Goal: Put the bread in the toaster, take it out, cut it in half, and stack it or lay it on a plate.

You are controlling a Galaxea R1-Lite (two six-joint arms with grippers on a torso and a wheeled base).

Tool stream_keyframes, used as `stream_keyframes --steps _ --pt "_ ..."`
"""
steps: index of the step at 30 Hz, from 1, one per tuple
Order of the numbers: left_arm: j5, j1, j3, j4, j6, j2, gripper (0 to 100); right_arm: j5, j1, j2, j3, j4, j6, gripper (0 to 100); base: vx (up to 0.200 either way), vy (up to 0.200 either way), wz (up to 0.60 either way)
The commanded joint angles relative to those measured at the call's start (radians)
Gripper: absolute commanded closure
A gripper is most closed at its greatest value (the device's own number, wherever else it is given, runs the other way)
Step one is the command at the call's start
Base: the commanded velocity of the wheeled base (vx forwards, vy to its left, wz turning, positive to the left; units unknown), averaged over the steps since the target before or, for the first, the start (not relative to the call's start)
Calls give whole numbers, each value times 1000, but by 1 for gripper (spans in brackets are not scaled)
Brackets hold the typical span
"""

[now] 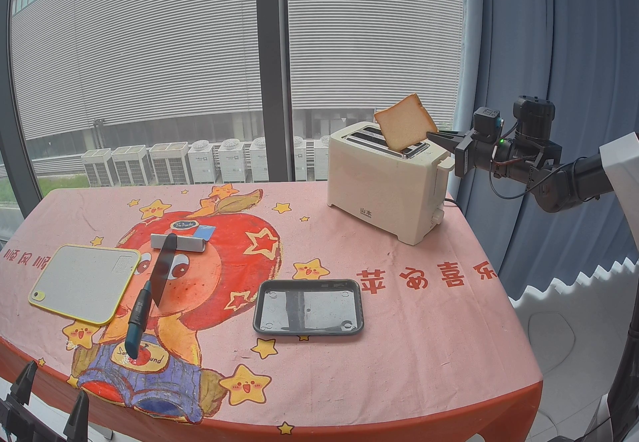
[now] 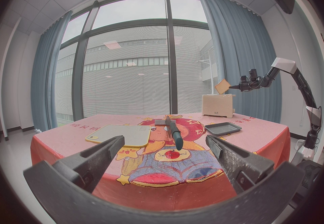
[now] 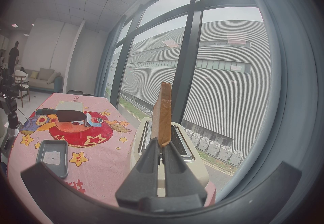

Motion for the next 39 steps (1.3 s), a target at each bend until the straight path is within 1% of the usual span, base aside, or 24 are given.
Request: stream_keyframes --steps 1,26,39 --pt "0 -1 15 0 0 -5 0 1 3 4 0 0 -1 100 0 0 0" --pt "0 -1 15 0 0 -5 0 1 27 50 -1 -2 -2 100 0 0 0" --pt "0 -1 15 0 0 -5 0 1 28 66 -27 4 6 100 0 0 0"
